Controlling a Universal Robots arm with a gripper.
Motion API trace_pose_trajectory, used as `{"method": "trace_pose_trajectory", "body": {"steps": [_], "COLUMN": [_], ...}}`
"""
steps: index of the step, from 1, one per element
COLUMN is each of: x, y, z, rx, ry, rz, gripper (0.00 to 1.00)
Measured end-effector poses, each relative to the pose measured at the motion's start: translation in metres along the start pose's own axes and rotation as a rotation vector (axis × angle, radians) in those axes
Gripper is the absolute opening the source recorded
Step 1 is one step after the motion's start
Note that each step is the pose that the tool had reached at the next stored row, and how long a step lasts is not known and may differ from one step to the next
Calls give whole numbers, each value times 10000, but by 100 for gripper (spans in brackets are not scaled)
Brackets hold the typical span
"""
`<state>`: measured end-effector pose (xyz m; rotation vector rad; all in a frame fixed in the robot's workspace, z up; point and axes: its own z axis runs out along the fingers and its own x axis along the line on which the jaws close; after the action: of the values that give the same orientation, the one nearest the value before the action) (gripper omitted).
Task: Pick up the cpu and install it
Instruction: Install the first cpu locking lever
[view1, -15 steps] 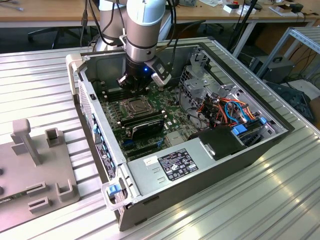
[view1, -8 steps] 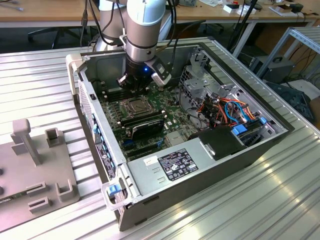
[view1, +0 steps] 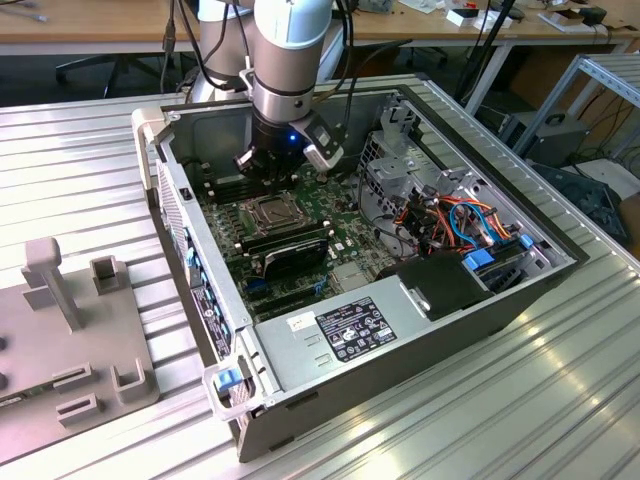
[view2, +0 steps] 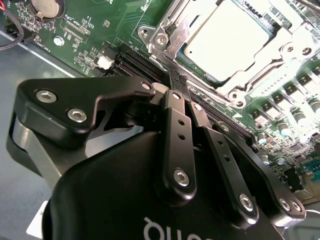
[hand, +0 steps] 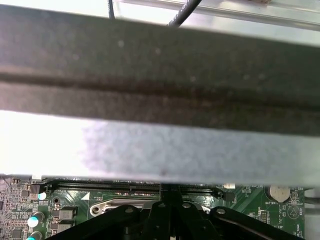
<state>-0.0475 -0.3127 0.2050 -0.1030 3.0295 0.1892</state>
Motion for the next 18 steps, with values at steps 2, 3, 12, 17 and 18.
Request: {"method": "trace_pose_trajectory", "body": {"steps": [2, 3, 12, 17, 18], "x": [0, 0, 3, 4, 4], "y": [0, 0, 4, 5, 5], "z": [0, 1, 25, 37, 39], "rx": [21, 31, 80, 96, 102], "ry": [2, 3, 9, 9, 9], "rz": [-1, -2, -6, -8, -9], "gripper": [11, 11, 11, 11, 11]}}
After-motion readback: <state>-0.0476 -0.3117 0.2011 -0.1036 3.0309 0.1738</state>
